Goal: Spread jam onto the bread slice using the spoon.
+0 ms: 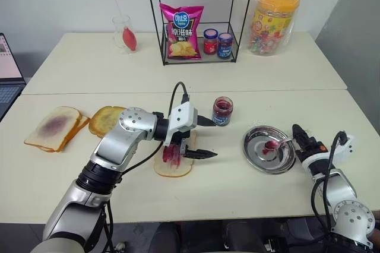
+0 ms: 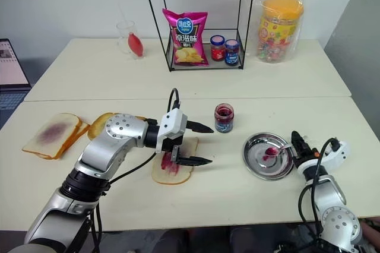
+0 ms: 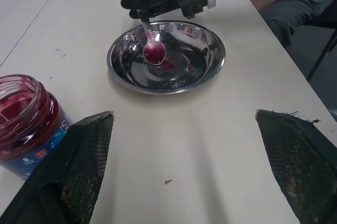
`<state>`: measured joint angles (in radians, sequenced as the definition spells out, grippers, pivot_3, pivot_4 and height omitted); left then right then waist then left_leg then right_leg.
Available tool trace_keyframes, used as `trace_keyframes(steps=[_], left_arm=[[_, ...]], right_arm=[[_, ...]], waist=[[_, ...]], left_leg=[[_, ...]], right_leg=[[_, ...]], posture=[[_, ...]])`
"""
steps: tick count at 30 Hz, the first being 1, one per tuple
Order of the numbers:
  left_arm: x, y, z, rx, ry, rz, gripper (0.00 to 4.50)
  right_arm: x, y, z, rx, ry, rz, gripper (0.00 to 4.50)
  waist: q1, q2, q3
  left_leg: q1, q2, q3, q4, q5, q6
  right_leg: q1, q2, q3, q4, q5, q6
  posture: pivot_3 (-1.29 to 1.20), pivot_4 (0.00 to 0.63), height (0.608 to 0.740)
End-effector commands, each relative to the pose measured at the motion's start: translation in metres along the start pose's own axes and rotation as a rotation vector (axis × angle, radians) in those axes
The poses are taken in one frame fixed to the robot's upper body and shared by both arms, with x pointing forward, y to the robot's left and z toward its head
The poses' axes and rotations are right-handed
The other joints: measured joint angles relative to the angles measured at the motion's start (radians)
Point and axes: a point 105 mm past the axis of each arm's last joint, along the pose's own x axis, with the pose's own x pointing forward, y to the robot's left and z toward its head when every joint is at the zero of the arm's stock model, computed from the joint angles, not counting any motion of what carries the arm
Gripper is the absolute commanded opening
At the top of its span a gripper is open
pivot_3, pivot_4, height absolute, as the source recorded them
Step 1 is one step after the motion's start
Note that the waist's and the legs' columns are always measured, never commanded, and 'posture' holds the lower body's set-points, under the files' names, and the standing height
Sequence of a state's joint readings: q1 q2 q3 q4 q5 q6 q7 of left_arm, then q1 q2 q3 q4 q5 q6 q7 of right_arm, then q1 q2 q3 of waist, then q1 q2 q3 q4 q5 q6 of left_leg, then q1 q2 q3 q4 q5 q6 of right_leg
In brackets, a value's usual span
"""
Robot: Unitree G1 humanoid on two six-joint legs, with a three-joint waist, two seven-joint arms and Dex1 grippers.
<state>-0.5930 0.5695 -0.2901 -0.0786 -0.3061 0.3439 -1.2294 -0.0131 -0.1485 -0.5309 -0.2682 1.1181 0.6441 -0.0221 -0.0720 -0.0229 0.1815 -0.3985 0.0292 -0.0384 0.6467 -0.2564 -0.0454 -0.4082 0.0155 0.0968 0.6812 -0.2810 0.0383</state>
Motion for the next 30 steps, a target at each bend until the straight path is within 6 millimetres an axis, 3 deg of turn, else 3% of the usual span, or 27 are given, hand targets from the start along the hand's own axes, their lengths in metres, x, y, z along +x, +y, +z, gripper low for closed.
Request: trace_keyframes(steps=[1, 5, 11, 14, 19, 23, 26, 30], left_arm=[[-0.004, -0.001, 0.010, 0.043, -0.016, 0.014, 4.50], [-0.006, 0.002, 0.010, 0.048, -0.012, 0.031, 4.50], [-0.012, 0.007, 0.008, 0.044, -0.009, 0.056, 4.50], [-0.016, 0.010, 0.009, 0.042, -0.006, 0.076, 4.50], [-0.065, 0.038, 0.008, -0.030, 0.045, 0.243, 4.50], [-0.121, 0.052, 0.002, -0.059, 0.146, 0.383, 4.50], [-0.150, 0.045, 0.000, -0.122, 0.185, 0.425, 4.50], [-0.167, 0.016, -0.015, -0.243, 0.228, 0.404, 4.50]], right_arm=[[-0.003, 0.007, 0.012, -0.017, -0.038, 0.036, 2.26], [-0.004, 0.005, 0.016, -0.038, -0.034, 0.034, 3.36], [-0.003, 0.005, 0.026, -0.093, -0.019, 0.042, 4.48], [-0.004, 0.004, 0.030, -0.130, -0.004, 0.039, 4.48], [-0.023, 0.013, 0.049, -0.534, 0.153, 0.089, 4.48], [-0.045, 0.043, 0.060, -0.782, 0.371, 0.275, 4.48], [-0.071, 0.069, 0.042, -0.878, 0.643, 0.478, 4.48], [-0.090, 0.083, 0.022, -0.926, 0.831, 0.615, 4.48]], waist=[[0.000, 0.000, 0.000], [0.001, 0.000, 0.000], [0.001, 0.000, 0.000], [0.001, 0.000, 0.000], [0.005, 0.003, 0.002], [0.004, 0.004, 0.002], [0.003, 0.002, 0.002], [0.004, 0.000, 0.002]], left_leg=[[0.000, 0.000, 0.000, 0.000, 0.000, 0.000], [0.000, 0.000, 0.000, 0.000, 0.000, 0.000], [0.000, 0.000, 0.000, 0.000, 0.000, 0.000], [0.000, 0.000, 0.000, 0.000, 0.000, 0.000], [0.000, 0.000, 0.000, 0.001, 0.000, 0.000], [0.001, 0.000, 0.000, 0.000, 0.000, 0.000], [0.002, 0.000, 0.001, 0.000, 0.000, 0.000], [0.002, 0.001, -0.001, 0.000, 0.000, 0.000]], right_leg=[[0.000, 0.000, 0.000, 0.000, 0.000, 0.000], [0.000, 0.000, 0.000, 0.000, 0.000, 0.000], [0.000, 0.000, 0.000, 0.000, 0.000, 0.000], [0.000, 0.000, 0.000, 0.000, 0.000, 0.000], [0.000, 0.000, 0.000, 0.000, 0.000, 0.000], [0.000, 0.001, 0.000, 0.000, -0.003, 0.004], [0.001, 0.000, 0.001, 0.000, -0.003, 0.005], [0.003, 0.001, -0.002, -0.001, -0.003, 0.005]], posture=[[0.00, 0.150, 0.740], [0.00, 0.150, 0.740], [0.00, 0.150, 0.740], [0.00, 0.150, 0.740], [0.00, 0.150, 0.740], [0.00, 0.150, 0.740], [0.00, 0.150, 0.740], [0.00, 0.150, 0.740]])
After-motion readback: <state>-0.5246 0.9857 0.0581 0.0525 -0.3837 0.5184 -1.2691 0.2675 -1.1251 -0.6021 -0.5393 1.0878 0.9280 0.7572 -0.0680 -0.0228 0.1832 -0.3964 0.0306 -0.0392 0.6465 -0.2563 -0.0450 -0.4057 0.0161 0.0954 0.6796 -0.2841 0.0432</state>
